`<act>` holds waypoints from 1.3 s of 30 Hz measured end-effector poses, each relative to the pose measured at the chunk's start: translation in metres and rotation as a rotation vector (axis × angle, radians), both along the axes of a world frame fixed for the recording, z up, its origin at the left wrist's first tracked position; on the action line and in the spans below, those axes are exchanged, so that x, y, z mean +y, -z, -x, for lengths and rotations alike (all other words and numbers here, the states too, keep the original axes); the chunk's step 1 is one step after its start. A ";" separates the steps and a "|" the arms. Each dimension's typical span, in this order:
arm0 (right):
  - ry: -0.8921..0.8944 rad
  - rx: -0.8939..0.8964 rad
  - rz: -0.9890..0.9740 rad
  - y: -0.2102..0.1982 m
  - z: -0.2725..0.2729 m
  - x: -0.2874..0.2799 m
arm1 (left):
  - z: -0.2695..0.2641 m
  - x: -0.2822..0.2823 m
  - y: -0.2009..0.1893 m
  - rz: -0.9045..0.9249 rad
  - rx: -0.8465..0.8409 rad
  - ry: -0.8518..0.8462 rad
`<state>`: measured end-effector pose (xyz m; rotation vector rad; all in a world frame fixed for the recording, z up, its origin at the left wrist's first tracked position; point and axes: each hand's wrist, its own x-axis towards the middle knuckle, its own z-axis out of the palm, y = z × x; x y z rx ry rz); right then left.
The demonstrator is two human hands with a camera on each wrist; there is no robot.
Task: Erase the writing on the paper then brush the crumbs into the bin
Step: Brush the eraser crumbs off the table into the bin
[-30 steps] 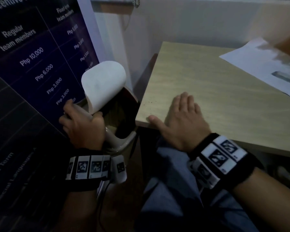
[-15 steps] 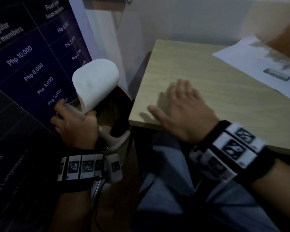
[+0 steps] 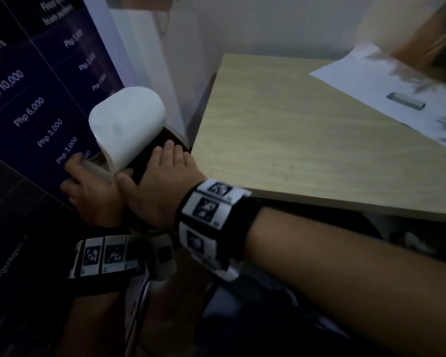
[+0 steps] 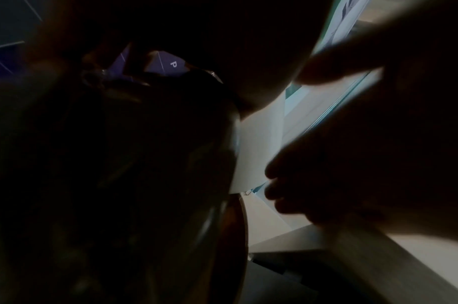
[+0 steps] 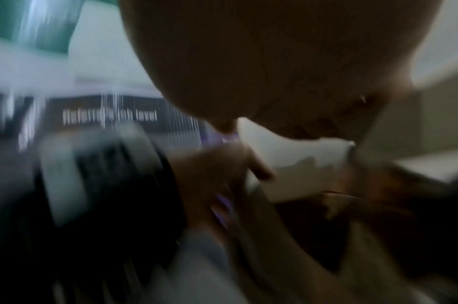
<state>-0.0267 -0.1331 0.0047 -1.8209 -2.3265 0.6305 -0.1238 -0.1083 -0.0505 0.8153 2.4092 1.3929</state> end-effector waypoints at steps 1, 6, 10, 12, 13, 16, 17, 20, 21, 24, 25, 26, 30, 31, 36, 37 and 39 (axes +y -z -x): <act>0.003 0.000 0.008 -0.011 -0.008 0.001 | 0.000 -0.001 0.001 -0.006 0.003 0.010; 0.034 -0.299 0.005 -0.059 -0.126 0.010 | 0.003 -0.003 0.008 -0.007 0.038 0.016; 0.159 -0.490 0.214 -0.044 -0.193 -0.001 | 0.013 -0.006 0.011 0.008 0.033 0.132; 0.169 -0.440 0.201 -0.022 -0.182 -0.006 | 0.014 -0.007 0.012 0.001 0.042 0.149; 0.165 -0.390 0.155 -0.012 -0.166 -0.007 | 0.013 -0.006 0.012 -0.007 0.043 0.156; 0.053 -0.205 0.042 0.001 -0.096 -0.006 | 0.012 -0.006 0.011 -0.016 0.050 0.151; -0.021 -0.144 0.037 0.000 -0.073 -0.006 | 0.011 -0.006 0.010 -0.023 0.056 0.142; -0.218 -0.104 0.026 -0.010 -0.038 0.001 | 0.006 -0.003 0.006 -0.045 0.075 0.084; -0.220 -0.114 -0.025 -0.014 -0.041 0.006 | 0.005 -0.003 0.006 -0.042 0.075 0.084; -0.100 -0.263 -0.144 -0.035 -0.088 0.038 | 0.005 -0.005 0.007 -0.027 0.056 0.127; -0.039 -0.349 -0.088 -0.040 -0.106 0.052 | 0.006 -0.005 0.008 -0.028 0.049 0.118; 0.031 -0.414 -0.013 -0.044 -0.124 0.066 | 0.006 -0.005 0.008 -0.030 0.041 0.108; 0.195 -0.335 0.157 -0.020 -0.125 0.090 | 0.006 -0.003 0.011 -0.029 0.004 0.144; 0.161 -0.298 0.136 -0.012 -0.113 0.084 | 0.005 -0.002 0.011 -0.030 0.003 0.149; -0.429 -0.233 0.318 -0.039 -0.095 0.053 | 0.005 0.007 0.012 -0.012 -0.026 0.178; -0.450 -0.158 0.295 -0.046 -0.102 0.065 | 0.005 0.008 0.012 -0.014 -0.026 0.189; -0.328 -0.145 0.136 -0.052 -0.121 0.107 | 0.005 0.012 0.012 -0.019 -0.037 0.188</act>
